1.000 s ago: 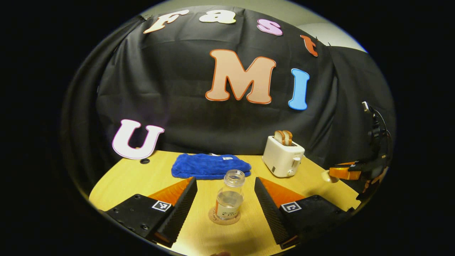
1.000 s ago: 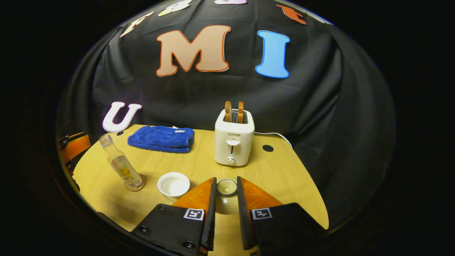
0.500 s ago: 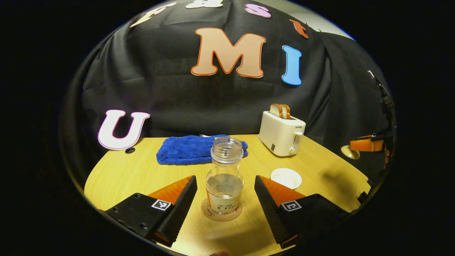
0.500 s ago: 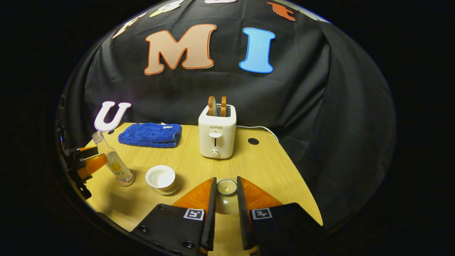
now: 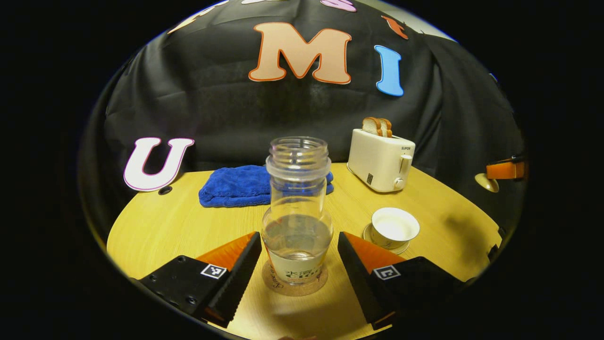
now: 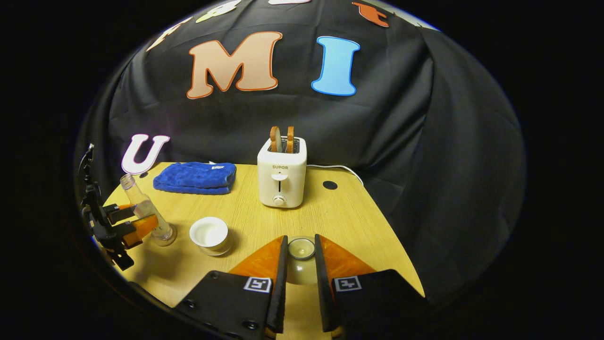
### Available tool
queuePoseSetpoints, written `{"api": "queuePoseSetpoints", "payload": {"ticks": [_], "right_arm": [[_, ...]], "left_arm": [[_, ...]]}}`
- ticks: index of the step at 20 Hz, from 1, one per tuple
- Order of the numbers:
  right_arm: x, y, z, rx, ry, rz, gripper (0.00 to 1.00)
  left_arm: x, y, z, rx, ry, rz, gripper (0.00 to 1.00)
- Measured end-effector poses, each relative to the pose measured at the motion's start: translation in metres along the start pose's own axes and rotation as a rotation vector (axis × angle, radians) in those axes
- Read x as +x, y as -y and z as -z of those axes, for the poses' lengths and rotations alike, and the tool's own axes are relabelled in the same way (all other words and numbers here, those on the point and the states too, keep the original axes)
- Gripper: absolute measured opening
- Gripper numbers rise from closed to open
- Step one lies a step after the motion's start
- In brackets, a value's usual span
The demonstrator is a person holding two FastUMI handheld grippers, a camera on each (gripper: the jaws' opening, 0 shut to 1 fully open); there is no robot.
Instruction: Open the teacup lid with one hand, grasp the water bottle and pour water into the teacup with the other hand; after pouring, place the water bottle on the coaster and then close the teacup lid.
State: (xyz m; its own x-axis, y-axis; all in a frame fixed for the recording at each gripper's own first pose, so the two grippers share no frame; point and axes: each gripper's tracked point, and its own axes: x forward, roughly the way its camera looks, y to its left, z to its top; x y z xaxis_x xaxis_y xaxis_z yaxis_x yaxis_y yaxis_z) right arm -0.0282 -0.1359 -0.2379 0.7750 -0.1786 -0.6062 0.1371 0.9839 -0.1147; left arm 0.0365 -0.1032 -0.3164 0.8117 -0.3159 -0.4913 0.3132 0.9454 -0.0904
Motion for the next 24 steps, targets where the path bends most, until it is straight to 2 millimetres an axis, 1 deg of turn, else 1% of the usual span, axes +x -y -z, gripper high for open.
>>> {"api": "queuePoseSetpoints", "payload": {"ticks": [3,4,5,6,7,8,11,12,14,16,17,18,19,20,22,24], "right_arm": [[-0.001,-0.001,0.000,-0.004,0.003,-0.004,0.34],[-0.001,-0.002,0.000,-0.007,0.003,-0.006,0.34],[-0.001,-0.002,0.000,-0.009,0.002,-0.007,0.33],[-0.001,-0.002,0.002,-0.009,0.001,-0.009,0.36],[-0.002,-0.002,0.001,-0.008,0.001,-0.011,0.35],[-0.002,-0.003,0.001,-0.009,0.003,-0.013,0.34],[-0.003,-0.003,0.000,-0.009,0.006,-0.020,0.33],[-0.002,-0.004,0.000,-0.007,0.008,-0.023,0.34],[-0.004,-0.003,0.000,0.001,0.012,-0.027,0.34],[-0.002,-0.003,0.002,0.009,0.014,-0.031,0.34],[-0.001,-0.002,0.002,0.014,0.014,-0.033,0.34],[-0.002,-0.002,0.003,0.018,0.015,-0.033,0.33],[-0.001,0.000,0.004,0.024,0.015,-0.034,0.34],[-0.001,0.002,0.005,0.030,0.014,-0.034,0.34],[-0.001,0.007,0.008,0.040,0.011,-0.033,0.34],[-0.001,0.013,0.012,0.045,0.008,-0.027,0.34]], "left_arm": [[0.001,-0.003,0.003,-0.004,0.001,-0.007,0.95],[0.001,-0.002,0.004,-0.008,0.000,-0.008,0.90],[0.001,-0.003,0.003,-0.010,0.001,-0.010,0.88],[0.002,-0.004,0.003,-0.011,0.002,-0.012,0.83],[0.001,-0.003,0.002,-0.013,0.008,-0.009,0.82],[0.003,-0.002,0.003,-0.008,0.005,-0.007,0.76],[0.001,0.003,0.002,0.057,-0.025,0.019,0.72],[0.001,0.003,0.003,0.098,-0.035,0.022,0.71],[0.001,0.003,-0.003,0.179,-0.038,0.023,0.70],[0.000,-0.001,-0.006,0.252,-0.051,0.007,0.70],[0.001,-0.003,-0.008,0.283,-0.062,-0.004,0.71],[0.001,-0.004,-0.008,0.319,-0.077,-0.015,0.69],[0.001,-0.006,-0.008,0.357,-0.092,-0.025,0.71],[0.002,-0.006,-0.008,0.397,-0.108,-0.033,0.69],[0.007,-0.006,-0.006,0.489,-0.134,-0.048,0.70],[0.010,-0.001,-0.005,0.583,-0.148,-0.056,0.70]]}}
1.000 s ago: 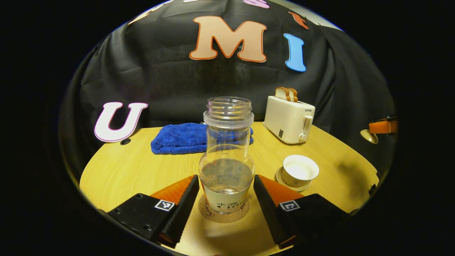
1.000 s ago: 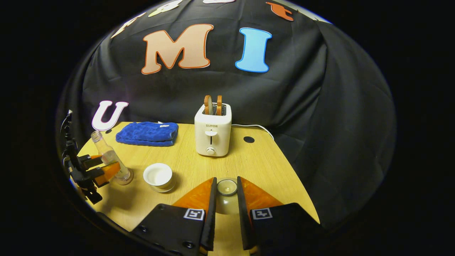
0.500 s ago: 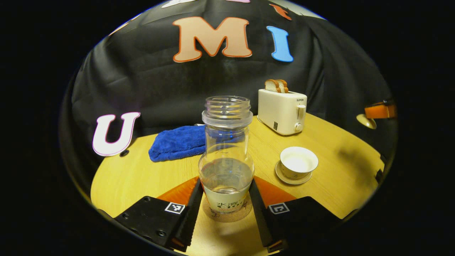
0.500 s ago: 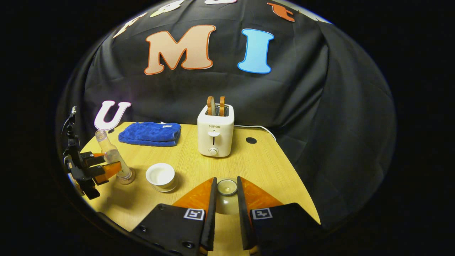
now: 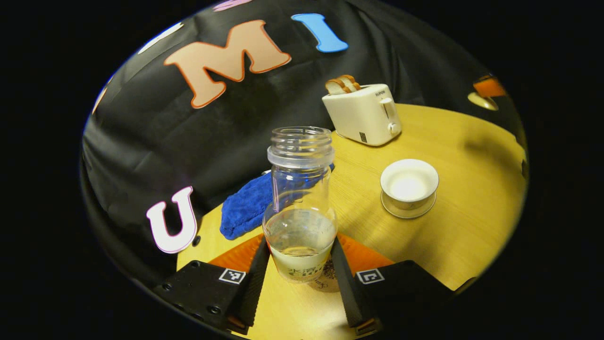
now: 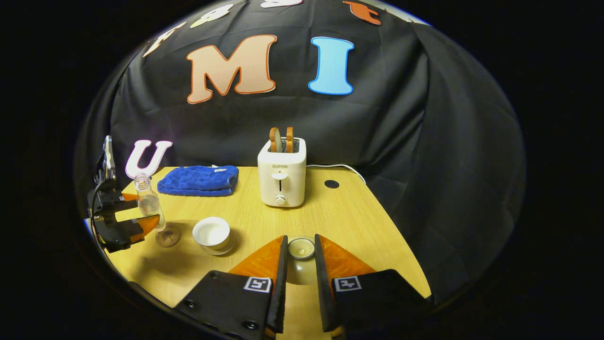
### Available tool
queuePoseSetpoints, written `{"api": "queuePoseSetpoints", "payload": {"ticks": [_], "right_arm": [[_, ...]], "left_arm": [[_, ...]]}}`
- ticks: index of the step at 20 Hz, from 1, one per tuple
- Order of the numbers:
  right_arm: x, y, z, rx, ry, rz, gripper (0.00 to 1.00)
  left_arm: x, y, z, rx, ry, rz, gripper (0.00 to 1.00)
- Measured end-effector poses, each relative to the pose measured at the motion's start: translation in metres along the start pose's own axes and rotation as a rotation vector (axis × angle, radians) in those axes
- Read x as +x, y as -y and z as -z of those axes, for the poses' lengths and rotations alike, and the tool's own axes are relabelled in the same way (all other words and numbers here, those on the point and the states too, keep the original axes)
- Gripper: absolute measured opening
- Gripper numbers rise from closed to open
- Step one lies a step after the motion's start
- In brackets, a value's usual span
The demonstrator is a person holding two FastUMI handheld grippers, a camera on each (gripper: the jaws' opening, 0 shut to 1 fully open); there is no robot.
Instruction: Open the teacup lid with one hand, grasp the water bottle and pour water into the teacup with the other hand; after pouring, place the water bottle on the coaster and then close the teacup lid.
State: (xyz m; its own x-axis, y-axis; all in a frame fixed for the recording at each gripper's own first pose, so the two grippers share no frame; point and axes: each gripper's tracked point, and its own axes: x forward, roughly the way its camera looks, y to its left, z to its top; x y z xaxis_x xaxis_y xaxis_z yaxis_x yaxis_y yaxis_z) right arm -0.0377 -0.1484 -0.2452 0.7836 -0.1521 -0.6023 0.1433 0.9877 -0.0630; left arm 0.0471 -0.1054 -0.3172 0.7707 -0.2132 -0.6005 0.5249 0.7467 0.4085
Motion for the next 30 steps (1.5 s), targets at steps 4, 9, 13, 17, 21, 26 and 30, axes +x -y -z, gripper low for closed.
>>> {"api": "queuePoseSetpoints", "payload": {"ticks": [4,9,13,17,21,26,30], "right_arm": [[-0.001,0.014,0.008,0.014,-0.010,0.009,0.34],[-0.003,0.028,0.014,0.046,-0.013,0.020,0.35],[-0.002,0.037,0.025,0.055,-0.024,0.022,0.35],[0.000,0.042,0.035,0.076,-0.038,0.019,0.34],[0.001,0.050,0.041,0.097,-0.045,0.018,0.34],[0.001,0.055,0.048,0.118,-0.047,0.010,0.34],[0.001,0.061,0.054,0.130,-0.050,0.008,0.35]], "left_arm": [[0.008,0.015,-0.007,0.158,-0.026,0.008,0.70],[0.019,0.031,-0.016,0.293,-0.037,0.029,0.70],[0.026,0.035,-0.014,0.420,-0.077,0.033,0.70],[0.027,0.037,-0.012,0.519,-0.108,0.035,0.70],[0.032,0.037,-0.010,0.649,-0.154,0.029,0.70],[0.035,0.039,-0.010,0.765,-0.199,0.037,0.70],[0.037,0.032,-0.007,0.930,-0.279,0.045,0.70]]}}
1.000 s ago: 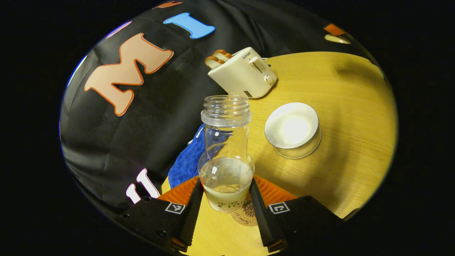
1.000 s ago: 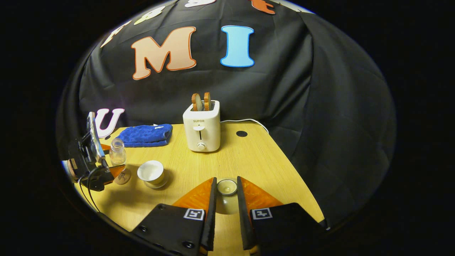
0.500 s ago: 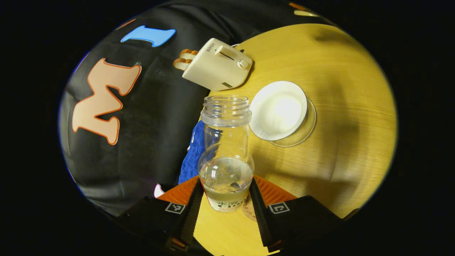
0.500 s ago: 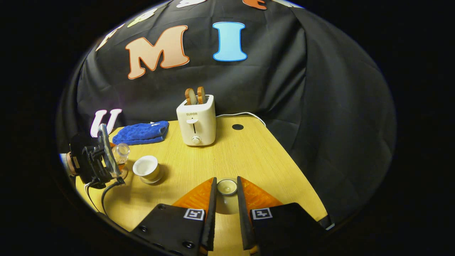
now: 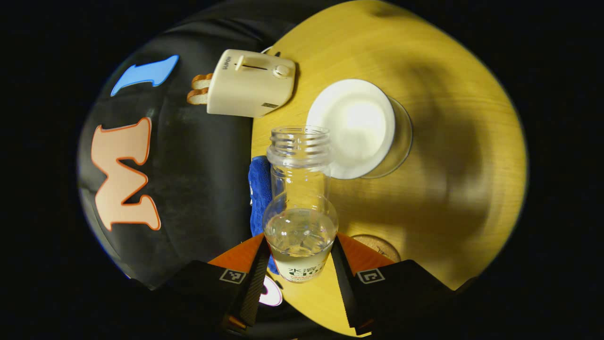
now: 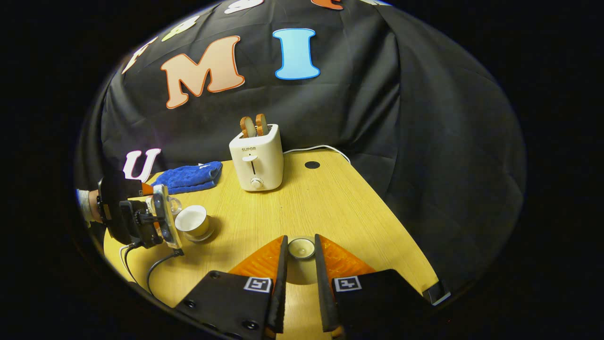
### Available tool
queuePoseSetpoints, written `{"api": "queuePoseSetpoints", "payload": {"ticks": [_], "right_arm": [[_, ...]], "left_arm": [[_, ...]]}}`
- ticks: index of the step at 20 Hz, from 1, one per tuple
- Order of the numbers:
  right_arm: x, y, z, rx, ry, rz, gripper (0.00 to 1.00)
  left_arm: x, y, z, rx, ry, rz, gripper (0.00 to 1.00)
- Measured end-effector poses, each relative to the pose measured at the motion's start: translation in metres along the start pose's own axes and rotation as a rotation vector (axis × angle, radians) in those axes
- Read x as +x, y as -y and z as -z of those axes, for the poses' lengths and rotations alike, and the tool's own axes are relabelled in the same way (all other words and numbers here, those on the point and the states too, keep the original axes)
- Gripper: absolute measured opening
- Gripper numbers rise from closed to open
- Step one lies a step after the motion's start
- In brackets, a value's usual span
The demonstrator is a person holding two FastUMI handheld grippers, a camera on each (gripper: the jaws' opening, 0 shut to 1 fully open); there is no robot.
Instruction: Open the teacup lid with one hand, grasp the water bottle and pour water into the teacup with the other hand; after pouring, place the water bottle on the coaster and then close the teacup lid.
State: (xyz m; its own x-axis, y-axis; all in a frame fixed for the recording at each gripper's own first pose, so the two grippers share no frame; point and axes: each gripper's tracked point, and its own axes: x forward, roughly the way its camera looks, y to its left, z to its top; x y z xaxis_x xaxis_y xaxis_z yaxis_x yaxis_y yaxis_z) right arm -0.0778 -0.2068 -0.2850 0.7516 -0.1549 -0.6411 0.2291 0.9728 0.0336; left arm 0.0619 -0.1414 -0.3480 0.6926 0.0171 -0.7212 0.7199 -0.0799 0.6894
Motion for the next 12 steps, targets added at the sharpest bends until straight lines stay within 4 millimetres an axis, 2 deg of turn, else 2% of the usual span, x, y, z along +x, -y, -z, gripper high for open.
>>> {"api": "queuePoseSetpoints", "payload": {"ticks": [6,12], "right_arm": [[0.002,0.007,0.008,0.023,-0.012,-0.009,0.33],[0.004,0.011,0.009,0.033,-0.012,-0.016,0.34]], "left_arm": [[0.000,-0.005,-0.002,0.141,-0.047,0.028,0.70],[-0.005,-0.014,0.009,0.303,-0.154,0.049,0.70]]}}
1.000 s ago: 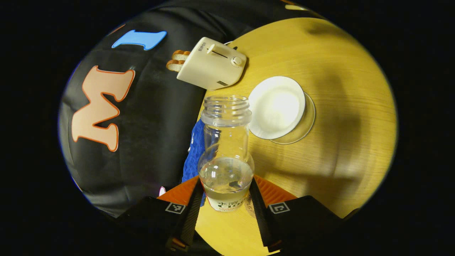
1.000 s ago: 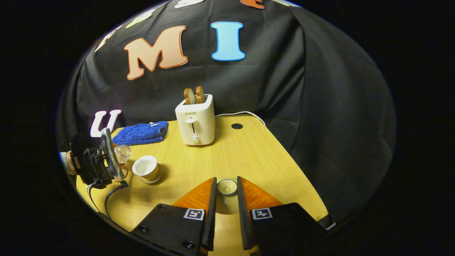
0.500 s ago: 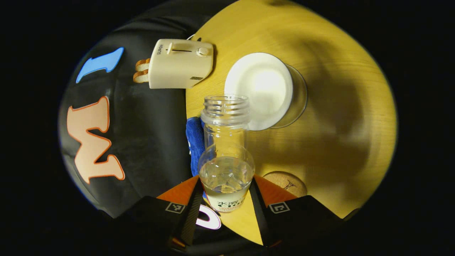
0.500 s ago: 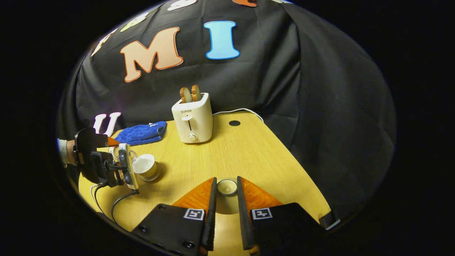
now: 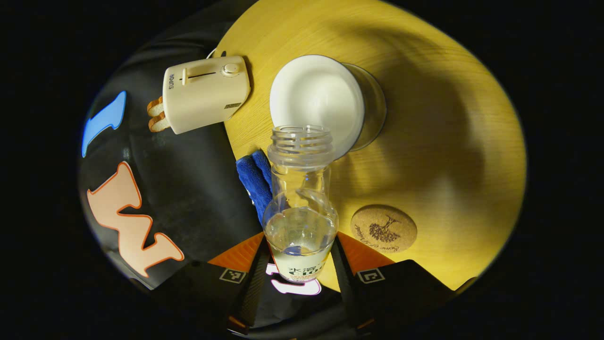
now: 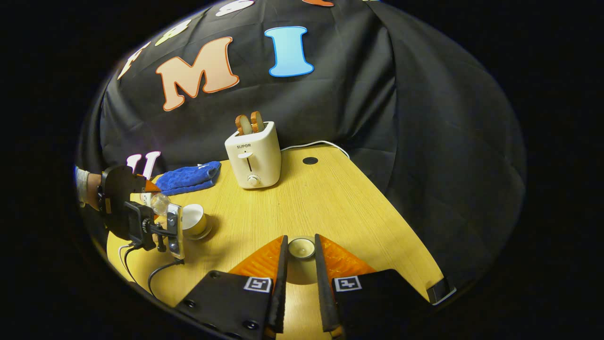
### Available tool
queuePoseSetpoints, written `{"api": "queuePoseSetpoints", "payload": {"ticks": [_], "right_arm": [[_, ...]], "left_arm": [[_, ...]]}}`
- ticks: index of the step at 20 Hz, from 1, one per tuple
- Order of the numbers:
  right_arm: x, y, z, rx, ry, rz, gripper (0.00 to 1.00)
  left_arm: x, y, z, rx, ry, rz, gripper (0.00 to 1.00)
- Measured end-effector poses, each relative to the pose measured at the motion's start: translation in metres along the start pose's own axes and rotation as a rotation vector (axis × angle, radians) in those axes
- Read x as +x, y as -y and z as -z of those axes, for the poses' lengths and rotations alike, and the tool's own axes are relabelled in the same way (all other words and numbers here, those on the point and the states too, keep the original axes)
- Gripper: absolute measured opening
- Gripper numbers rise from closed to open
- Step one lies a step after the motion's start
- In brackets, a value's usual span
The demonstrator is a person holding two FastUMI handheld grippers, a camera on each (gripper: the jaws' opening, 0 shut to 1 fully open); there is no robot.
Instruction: Open the teacup lid with one hand, grasp the water bottle and pour water into the teacup with the other hand; after pouring, place the water bottle on the coaster and then close the teacup lid.
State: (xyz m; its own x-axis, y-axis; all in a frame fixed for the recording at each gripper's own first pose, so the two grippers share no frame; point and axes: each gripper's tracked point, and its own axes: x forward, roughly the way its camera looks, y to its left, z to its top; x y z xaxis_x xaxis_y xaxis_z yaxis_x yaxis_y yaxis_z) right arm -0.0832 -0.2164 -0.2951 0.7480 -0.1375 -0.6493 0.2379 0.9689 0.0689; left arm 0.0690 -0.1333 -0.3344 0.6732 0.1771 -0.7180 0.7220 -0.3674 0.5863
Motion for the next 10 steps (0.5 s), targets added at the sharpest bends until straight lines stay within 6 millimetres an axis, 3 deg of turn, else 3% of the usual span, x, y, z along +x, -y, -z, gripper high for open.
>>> {"api": "queuePoseSetpoints", "payload": {"ticks": [10], "right_arm": [[0.003,-0.011,0.007,0.016,0.012,-0.038,0.34]], "left_arm": [[-0.020,-0.027,0.008,0.163,-0.127,-0.032,0.70]]}}
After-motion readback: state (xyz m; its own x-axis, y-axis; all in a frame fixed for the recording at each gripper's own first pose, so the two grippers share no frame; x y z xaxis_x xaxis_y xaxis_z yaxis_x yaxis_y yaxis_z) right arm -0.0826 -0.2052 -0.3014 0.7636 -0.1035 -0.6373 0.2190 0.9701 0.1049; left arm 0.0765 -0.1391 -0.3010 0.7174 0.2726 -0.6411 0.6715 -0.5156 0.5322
